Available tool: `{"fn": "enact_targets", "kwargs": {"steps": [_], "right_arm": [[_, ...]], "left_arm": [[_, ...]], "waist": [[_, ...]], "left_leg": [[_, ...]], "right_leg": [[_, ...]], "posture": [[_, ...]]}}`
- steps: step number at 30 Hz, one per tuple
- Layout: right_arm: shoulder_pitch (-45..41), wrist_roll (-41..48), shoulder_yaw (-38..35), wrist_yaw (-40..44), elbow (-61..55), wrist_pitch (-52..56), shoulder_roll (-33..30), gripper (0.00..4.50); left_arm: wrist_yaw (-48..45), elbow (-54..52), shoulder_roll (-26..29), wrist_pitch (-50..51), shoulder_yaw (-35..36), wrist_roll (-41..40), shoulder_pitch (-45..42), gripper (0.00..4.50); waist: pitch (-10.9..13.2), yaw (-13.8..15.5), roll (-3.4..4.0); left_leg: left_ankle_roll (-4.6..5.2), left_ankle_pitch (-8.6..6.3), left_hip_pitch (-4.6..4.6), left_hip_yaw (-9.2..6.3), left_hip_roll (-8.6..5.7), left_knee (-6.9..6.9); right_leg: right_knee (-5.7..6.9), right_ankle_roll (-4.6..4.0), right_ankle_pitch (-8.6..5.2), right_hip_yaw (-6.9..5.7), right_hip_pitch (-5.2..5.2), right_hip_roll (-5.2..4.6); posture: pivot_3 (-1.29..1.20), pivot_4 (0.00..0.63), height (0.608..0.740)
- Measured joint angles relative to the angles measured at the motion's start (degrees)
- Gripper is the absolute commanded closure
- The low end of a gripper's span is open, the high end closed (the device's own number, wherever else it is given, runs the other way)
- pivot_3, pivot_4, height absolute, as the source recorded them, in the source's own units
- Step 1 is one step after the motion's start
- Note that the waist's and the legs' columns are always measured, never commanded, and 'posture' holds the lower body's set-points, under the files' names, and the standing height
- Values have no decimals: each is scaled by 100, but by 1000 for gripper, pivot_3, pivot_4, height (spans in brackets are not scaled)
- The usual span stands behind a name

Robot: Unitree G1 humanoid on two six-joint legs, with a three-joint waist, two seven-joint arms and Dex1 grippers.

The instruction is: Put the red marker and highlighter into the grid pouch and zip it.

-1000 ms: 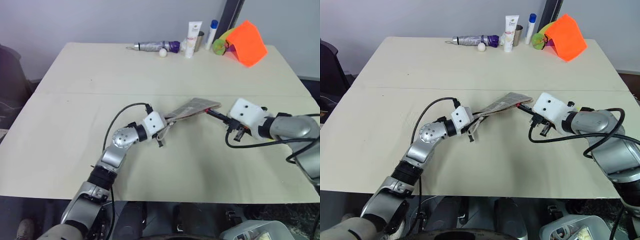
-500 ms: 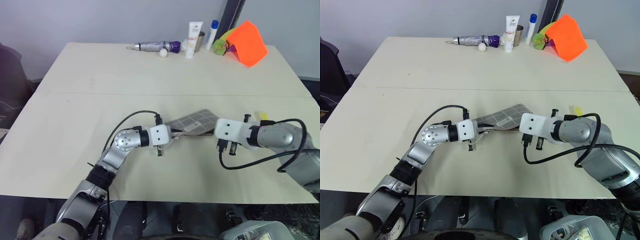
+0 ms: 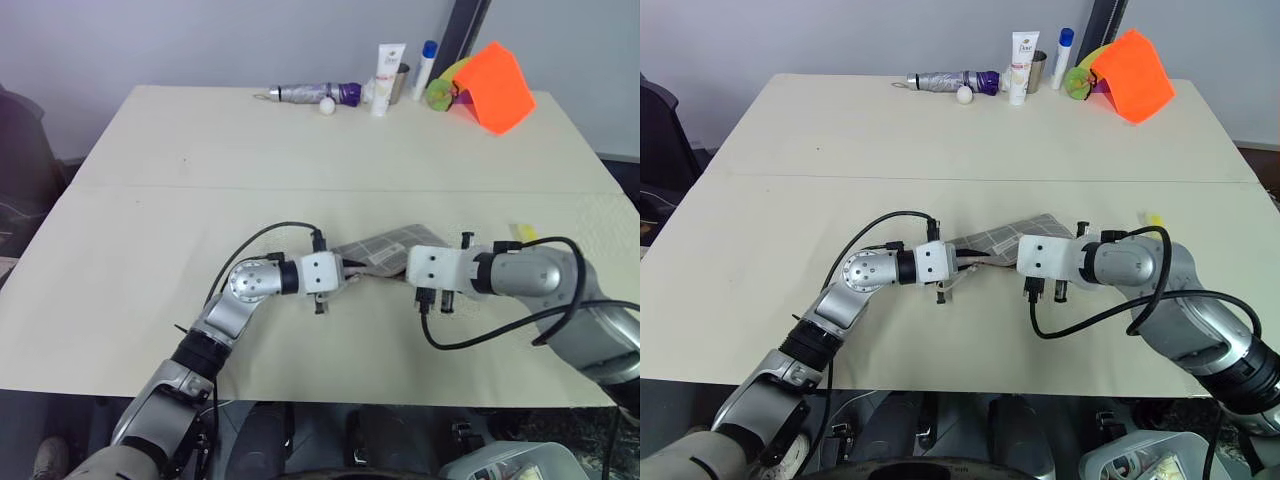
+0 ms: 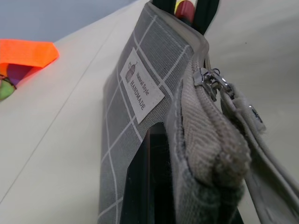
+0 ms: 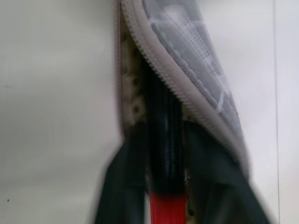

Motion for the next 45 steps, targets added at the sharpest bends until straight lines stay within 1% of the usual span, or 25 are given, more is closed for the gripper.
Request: {"fn": "enact_targets", "kwargs": {"steps": [1,3,5,8,13,17,22,25,26,29,32,33,34,35,40,45], "right_arm": [[-1,81,-143,12,-28,5,19,1088],[-6,227,-388,16,-40,23,68,96],[18,455,-718,41,-43,96,136,96],[141,799,-1439,99,-56,259,132,96],[607,1135,-2331,72,143,524,127,96],[920,1206,-2696,-126,425,647,150,96],[878,1696,-2794,-276,205,1085,501,96],[831,1922,-2789,-344,83,1244,579,848],[808,2021,-2789,-357,70,1317,615,1286],[797,2029,-2664,-591,166,1334,624,2824],[733,1749,-2639,-1155,803,1332,684,4297],[694,1648,-2657,-1348,1031,1334,730,4297],[635,1614,-2704,-1507,1300,1335,825,4131],[624,1616,-2757,-1597,1475,1336,881,3785],[763,1539,-3150,-2222,2443,1310,1233,1374],[795,1555,-3561,-2724,3023,1320,1550,1374]], "left_arm": [[27,-15,-14,52,10,-42,20,4500],[69,-45,-29,131,23,-110,39,4500],[100,-87,-68,251,74,-203,42,4500],[186,-176,-139,486,196,-377,67,4500],[391,-284,-420,1062,388,-703,211,4500],[613,-351,-556,1382,582,-860,212,4500],[697,-402,-581,1447,616,-861,213,4500],[706,-407,-588,1446,614,-860,215,4500],[707,-407,-586,1446,614,-858,215,4500],[720,-408,-586,1444,613,-849,214,4500],[743,-408,-575,1434,608,-829,215,4500],[761,-408,-574,1430,607,-818,216,4500],[786,-407,-573,1429,606,-795,215,4500],[807,-407,-574,1428,603,-771,216,4500],[890,-400,-577,1393,590,-603,211,4500],[945,-330,-591,1386,591,-589,202,4500]], "waist": [[0,1,0],[0,0,0],[0,1,0],[0,4,0],[0,9,0],[0,-2,0],[0,-32,1],[0,-6,0],[0,-2,0],[0,1,0],[0,2,0],[0,2,0],[0,2,0],[0,2,1],[-1,3,1],[-1,-12,3]], "left_leg": [[0,0,0,0,0,1],[0,0,1,-1,0,2],[1,0,0,-1,0,7],[4,-2,0,-2,1,13],[9,-5,0,-2,1,29],[14,-8,0,-2,2,48],[14,-8,1,-2,5,53],[15,-9,-1,-2,3,56],[15,-9,-1,-2,3,56],[15,-9,-1,-2,3,56],[15,-9,-1,-1,1,56],[15,-9,-1,-1,1,56],[15,-9,0,-1,2,55],[15,-9,0,-1,2,55],[15,-9,-1,0,2,55],[15,-9,0,1,3,53]], "right_leg": [[1,0,0,0,1,0],[2,0,0,0,1,0],[8,0,0,0,1,0],[10,0,0,-1,6,-1],[19,0,0,-1,9,-2],[36,1,-1,0,11,-2],[43,1,-1,0,11,3],[42,1,-1,0,12,0],[42,1,-1,0,12,-1],[41,1,-1,0,12,-2],[41,1,-1,0,12,-5],[41,1,-1,0,10,-5],[41,0,-1,0,10,-3],[41,0,-1,0,9,-2],[41,1,-1,1,11,-2],[42,1,-1,2,9,2]], "posture": [[0,150,740],[0,150,740],[0,150,740],[0,150,740],[0,150,740],[0,150,740],[0,150,740],[0,150,740],[0,150,740],[0,150,740],[0,150,740],[0,150,740],[0,150,740],[0,150,740],[0,150,740],[0,150,740]]}}
